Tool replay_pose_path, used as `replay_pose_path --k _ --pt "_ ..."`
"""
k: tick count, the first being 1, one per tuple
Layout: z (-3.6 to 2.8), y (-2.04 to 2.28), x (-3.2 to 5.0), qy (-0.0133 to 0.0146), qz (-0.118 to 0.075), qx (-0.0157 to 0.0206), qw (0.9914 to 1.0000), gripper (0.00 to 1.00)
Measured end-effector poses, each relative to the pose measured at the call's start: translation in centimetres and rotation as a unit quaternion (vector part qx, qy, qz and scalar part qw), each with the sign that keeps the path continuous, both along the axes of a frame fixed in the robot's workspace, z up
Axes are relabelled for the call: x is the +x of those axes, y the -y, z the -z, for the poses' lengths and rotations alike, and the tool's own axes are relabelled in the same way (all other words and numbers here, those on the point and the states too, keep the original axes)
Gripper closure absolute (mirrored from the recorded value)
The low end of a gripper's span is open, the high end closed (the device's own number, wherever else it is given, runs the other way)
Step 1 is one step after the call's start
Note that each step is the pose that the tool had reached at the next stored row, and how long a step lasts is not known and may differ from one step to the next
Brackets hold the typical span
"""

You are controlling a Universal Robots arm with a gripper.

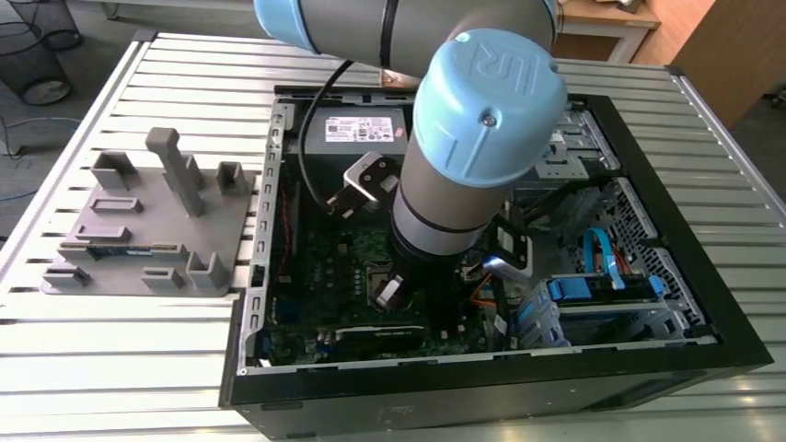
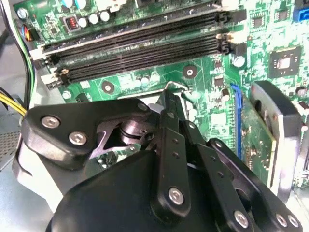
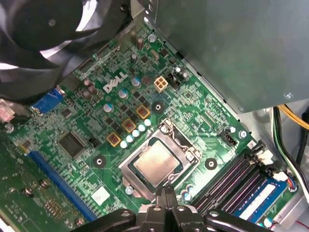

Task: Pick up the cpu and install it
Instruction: 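Install the first cpu locking lever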

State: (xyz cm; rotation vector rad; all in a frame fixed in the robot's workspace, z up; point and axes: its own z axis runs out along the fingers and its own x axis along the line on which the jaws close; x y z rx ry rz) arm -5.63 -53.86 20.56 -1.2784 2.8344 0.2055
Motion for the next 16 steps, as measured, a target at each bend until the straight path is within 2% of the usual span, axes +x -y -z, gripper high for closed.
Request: replay_pose_path --k 3,6,10,13,16 --pt "-0.32 -0.12 0.0 0.0 0.0 -0.0002 1.0 0.89" --pt "-1.17 -0.24 0.0 0.0001 0.0 0.0 1.0 0.89" --pt "-2.48 -0.64 0.0 0.0002 0.0 0.0002 1.0 0.89" --pt "-2.63 -1.15 -0.07 0.0009 0.0 0.0001 1.0 0.89" --pt "-2.64 -1.26 -0.45 0.0031 0.0 -0.0001 1.0 0.89"
